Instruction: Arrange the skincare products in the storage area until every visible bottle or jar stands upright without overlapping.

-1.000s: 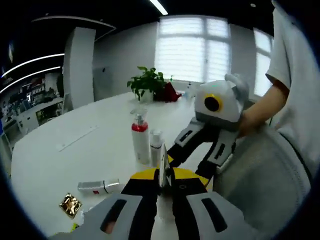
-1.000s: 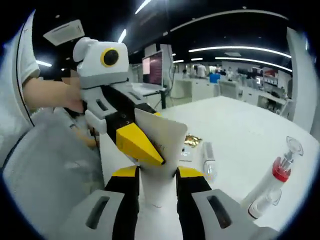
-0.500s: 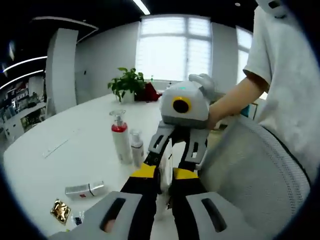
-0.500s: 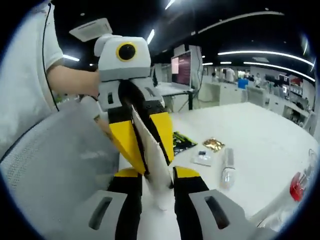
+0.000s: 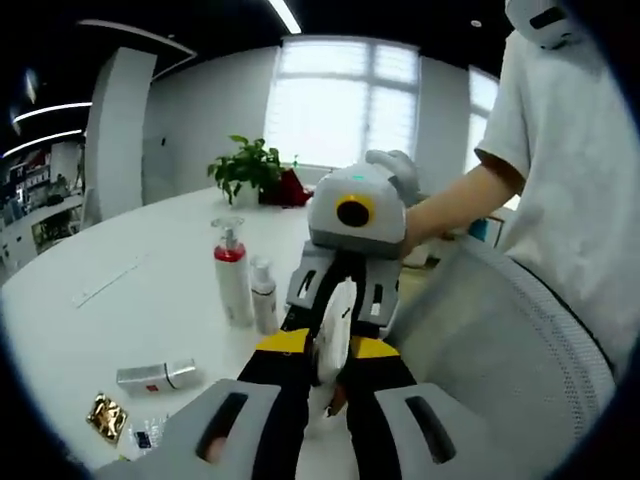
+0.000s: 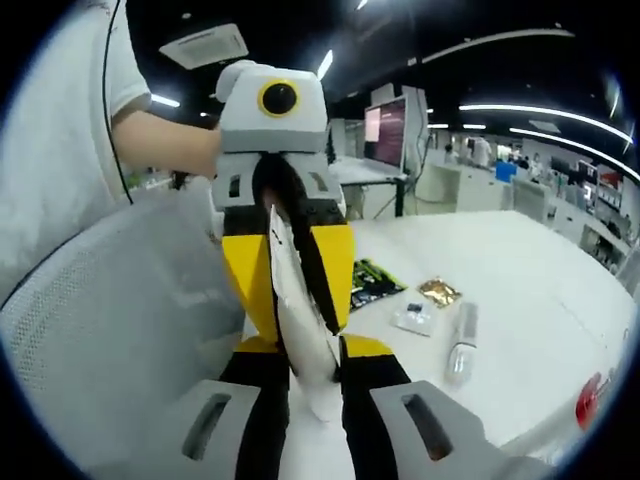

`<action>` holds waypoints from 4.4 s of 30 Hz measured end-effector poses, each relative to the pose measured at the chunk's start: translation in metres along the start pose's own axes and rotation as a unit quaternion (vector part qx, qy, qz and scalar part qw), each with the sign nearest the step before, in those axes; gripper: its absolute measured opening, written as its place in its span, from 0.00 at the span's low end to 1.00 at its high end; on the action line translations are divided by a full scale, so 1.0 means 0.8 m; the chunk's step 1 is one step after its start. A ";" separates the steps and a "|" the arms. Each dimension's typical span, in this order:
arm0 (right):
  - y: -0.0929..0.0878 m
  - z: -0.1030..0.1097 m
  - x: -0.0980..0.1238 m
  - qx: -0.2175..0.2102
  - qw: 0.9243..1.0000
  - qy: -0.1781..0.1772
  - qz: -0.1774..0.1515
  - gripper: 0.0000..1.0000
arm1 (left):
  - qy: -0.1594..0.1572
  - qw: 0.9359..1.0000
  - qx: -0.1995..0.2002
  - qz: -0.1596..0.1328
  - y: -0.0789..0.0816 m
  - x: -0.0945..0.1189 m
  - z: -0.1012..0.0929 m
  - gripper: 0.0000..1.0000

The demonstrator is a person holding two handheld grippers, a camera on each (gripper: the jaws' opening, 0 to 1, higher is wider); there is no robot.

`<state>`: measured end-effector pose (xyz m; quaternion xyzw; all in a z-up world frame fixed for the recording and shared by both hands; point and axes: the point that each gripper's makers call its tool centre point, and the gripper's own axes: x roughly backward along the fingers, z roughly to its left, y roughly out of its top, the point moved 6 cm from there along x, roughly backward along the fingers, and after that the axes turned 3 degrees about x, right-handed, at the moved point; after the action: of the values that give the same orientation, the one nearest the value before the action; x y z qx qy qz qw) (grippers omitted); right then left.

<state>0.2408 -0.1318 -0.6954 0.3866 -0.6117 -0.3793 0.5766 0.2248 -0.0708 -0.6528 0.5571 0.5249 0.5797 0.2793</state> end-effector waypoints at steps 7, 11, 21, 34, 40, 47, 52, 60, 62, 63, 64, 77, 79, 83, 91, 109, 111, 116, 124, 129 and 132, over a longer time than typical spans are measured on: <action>-0.001 -0.002 0.000 0.000 1.000 -0.008 -0.002 0.17 | 0.003 1.000 0.004 0.013 -0.002 -0.002 0.000 0.14; -0.001 -0.002 0.000 -0.003 1.000 -0.009 -0.005 0.17 | 0.006 1.000 0.001 0.016 -0.002 -0.002 0.001 0.15; -0.004 0.000 0.002 0.001 1.000 -0.009 -0.008 0.20 | 0.002 1.000 -0.012 0.017 -0.004 -0.002 0.002 0.17; -0.034 -0.010 -0.004 -0.029 0.999 -0.023 0.032 0.25 | 0.020 1.000 -0.006 0.005 -0.005 0.001 0.016 0.11; -0.032 -0.017 -0.018 0.002 0.999 -0.013 0.046 0.24 | 0.020 1.000 -0.004 0.003 -0.004 -0.001 0.027 0.11; -0.032 -0.021 -0.020 0.005 0.999 -0.001 0.043 0.21 | 0.023 0.999 0.004 0.022 -0.007 -0.004 0.034 0.11; -0.032 -0.021 -0.020 0.003 0.999 0.003 0.039 0.21 | 0.026 0.989 -0.067 0.129 -0.029 -0.011 0.035 0.13; -0.037 -0.020 -0.024 -0.002 0.999 -0.002 0.036 0.22 | 0.023 0.989 -0.074 0.124 -0.026 -0.013 0.042 0.15; -0.037 -0.021 -0.023 -0.001 0.999 -0.005 0.038 0.22 | 0.023 0.990 -0.076 0.120 -0.027 -0.013 0.041 0.15; -0.037 -0.022 -0.023 -0.007 0.999 -0.009 0.044 0.22 | 0.025 0.990 -0.078 0.118 -0.027 -0.014 0.040 0.14; -0.039 -0.023 -0.022 -0.012 0.998 -0.012 0.054 0.23 | 0.031 0.990 -0.077 0.114 -0.027 -0.016 0.041 0.14; -0.084 -0.008 0.055 -0.122 0.980 -0.101 0.120 0.43 | 0.020 0.992 -0.085 0.092 -0.010 -0.049 0.058 0.14; -0.085 -0.006 0.067 -0.137 0.978 -0.114 0.109 0.45 | 0.016 0.992 -0.086 0.088 -0.007 -0.055 0.062 0.14; -0.090 -0.008 0.085 -0.155 0.971 -0.147 0.103 0.54 | 0.006 0.992 -0.092 0.085 -0.002 -0.065 0.069 0.14; -0.097 -0.008 0.107 -0.191 0.958 -0.197 0.085 0.61 | -0.007 0.992 -0.105 0.074 0.013 -0.092 0.090 0.15; -0.101 -0.001 0.128 -0.232 0.934 -0.267 0.054 0.85 | -0.008 0.991 -0.123 0.053 0.045 -0.138 0.146 0.15; -0.103 0.000 0.128 -0.237 0.933 -0.266 0.056 0.86 | -0.007 0.991 -0.122 0.051 0.046 -0.140 0.156 0.15; -0.105 0.001 0.127 -0.236 0.934 -0.261 0.063 0.87 | -0.007 0.992 -0.119 0.050 0.044 -0.143 0.166 0.15; -0.103 0.002 0.125 -0.236 0.935 -0.257 0.062 0.90 | -0.010 0.992 -0.114 0.050 0.042 -0.143 0.172 0.16; -0.102 0.002 0.125 -0.236 0.935 -0.257 0.062 0.91 | 0.001 0.989 -0.120 0.088 0.029 -0.141 0.175 0.19; -0.103 0.002 0.125 -0.236 0.935 -0.258 0.064 0.93 | 0.001 0.991 -0.107 0.081 0.030 -0.141 0.174 0.21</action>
<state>0.2388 -0.2568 -0.7294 0.0882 -0.6561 -0.5614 0.4967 0.3873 -0.1387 -0.6946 0.5641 0.4130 0.6540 0.2889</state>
